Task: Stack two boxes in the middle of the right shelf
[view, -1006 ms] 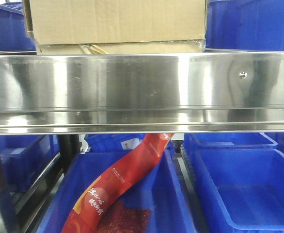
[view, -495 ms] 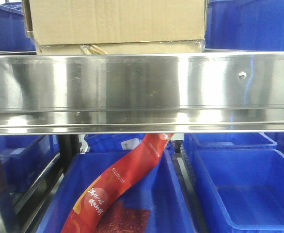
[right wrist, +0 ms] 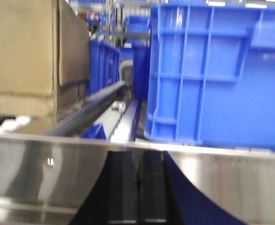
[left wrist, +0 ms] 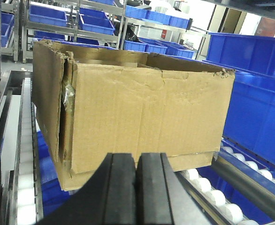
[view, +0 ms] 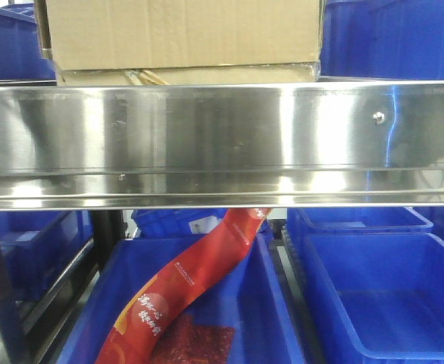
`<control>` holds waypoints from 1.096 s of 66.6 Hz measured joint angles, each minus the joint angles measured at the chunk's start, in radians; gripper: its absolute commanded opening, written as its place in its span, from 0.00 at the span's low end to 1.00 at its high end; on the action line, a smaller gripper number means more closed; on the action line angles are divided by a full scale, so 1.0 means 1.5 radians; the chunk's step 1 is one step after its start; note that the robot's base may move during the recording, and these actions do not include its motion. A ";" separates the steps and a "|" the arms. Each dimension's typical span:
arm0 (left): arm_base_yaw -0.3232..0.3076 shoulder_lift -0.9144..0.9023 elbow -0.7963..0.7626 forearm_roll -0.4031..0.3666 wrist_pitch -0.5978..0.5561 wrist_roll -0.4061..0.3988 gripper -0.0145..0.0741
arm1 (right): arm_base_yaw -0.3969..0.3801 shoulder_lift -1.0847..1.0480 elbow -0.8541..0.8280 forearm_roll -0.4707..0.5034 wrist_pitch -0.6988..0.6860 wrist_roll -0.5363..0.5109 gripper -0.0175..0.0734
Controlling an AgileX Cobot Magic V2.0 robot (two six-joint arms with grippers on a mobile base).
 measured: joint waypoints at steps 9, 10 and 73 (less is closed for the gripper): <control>0.000 0.000 0.000 0.000 -0.002 0.000 0.04 | 0.000 -0.002 0.000 0.000 -0.026 0.000 0.01; 0.000 0.000 0.000 0.000 -0.002 0.000 0.04 | 0.000 -0.002 0.000 0.000 -0.026 0.000 0.01; 0.092 -0.152 0.180 0.018 0.006 0.094 0.04 | 0.000 -0.002 0.000 0.000 -0.035 -0.001 0.01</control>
